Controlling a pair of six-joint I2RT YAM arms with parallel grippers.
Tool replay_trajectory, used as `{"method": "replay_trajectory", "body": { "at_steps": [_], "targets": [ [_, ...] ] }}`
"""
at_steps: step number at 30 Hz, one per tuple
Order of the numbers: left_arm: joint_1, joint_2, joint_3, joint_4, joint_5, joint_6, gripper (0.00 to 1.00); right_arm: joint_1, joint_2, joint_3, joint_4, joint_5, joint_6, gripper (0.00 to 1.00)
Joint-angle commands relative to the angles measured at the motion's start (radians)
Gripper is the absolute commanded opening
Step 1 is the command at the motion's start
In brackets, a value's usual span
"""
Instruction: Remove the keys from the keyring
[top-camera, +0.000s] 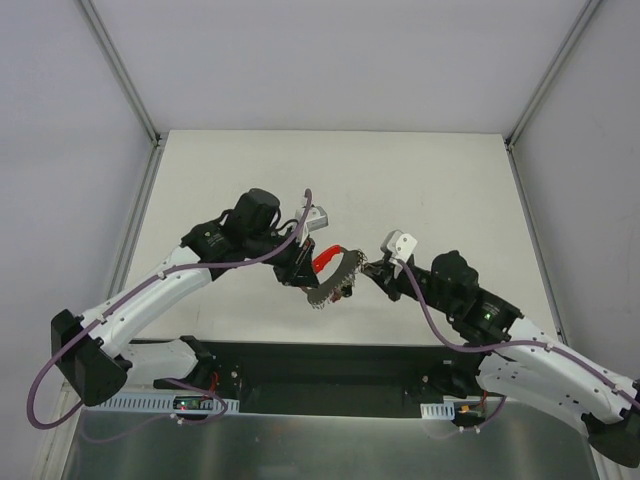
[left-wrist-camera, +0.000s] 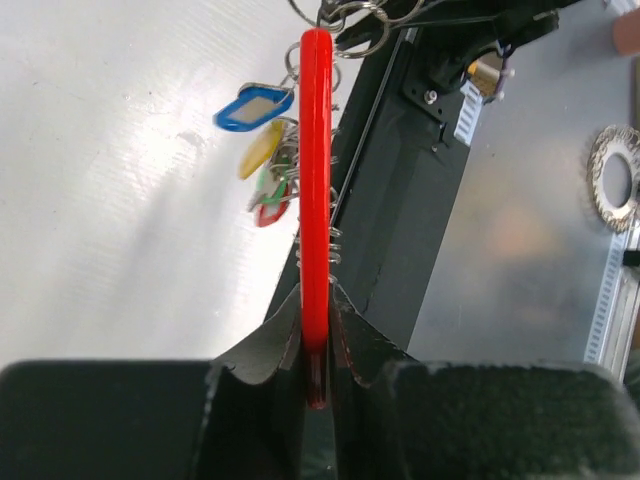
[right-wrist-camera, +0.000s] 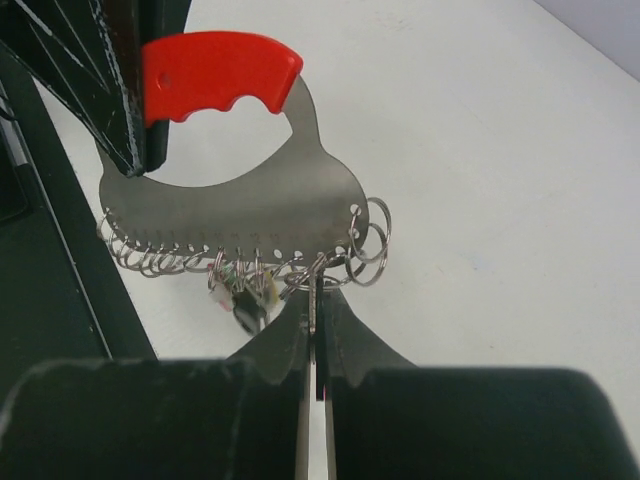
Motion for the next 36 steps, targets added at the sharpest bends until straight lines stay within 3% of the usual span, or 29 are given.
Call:
{"method": "replay_trajectory", "body": {
  "at_steps": [1, 5, 10, 14, 22, 30, 36],
  "targets": [
    [-0.001, -0.053, -0.082, 0.246, 0.025, -0.119, 0.14, 0.001, -0.005, 0.119, -0.151, 0.066, -0.060, 0.01],
    [-0.001, -0.088, -0.128, 0.295, 0.023, -0.118, 0.39, 0.003, 0.013, 0.175, -0.203, 0.034, -0.141, 0.01],
    [-0.003, -0.169, -0.156, 0.306, -0.024, -0.063, 0.54, 0.003, 0.031, 0.242, -0.265, 0.011, -0.213, 0.01],
    [-0.003, -0.193, -0.130, 0.306, 0.000, 0.009, 0.56, 0.003, 0.042, 0.282, -0.314, -0.015, -0.258, 0.01],
    [-0.003, -0.127, 0.003, 0.311, 0.207, 0.106, 0.56, 0.003, -0.010, 0.260, -0.279, -0.176, -0.370, 0.01],
    [-0.009, -0.042, 0.117, 0.328, 0.360, 0.131, 0.57, 0.003, 0.074, 0.368, -0.370, -0.113, -0.468, 0.01],
    [-0.014, -0.028, 0.095, 0.374, 0.441, 0.096, 0.57, 0.003, 0.079, 0.397, -0.394, -0.091, -0.620, 0.01]
  ]
}}
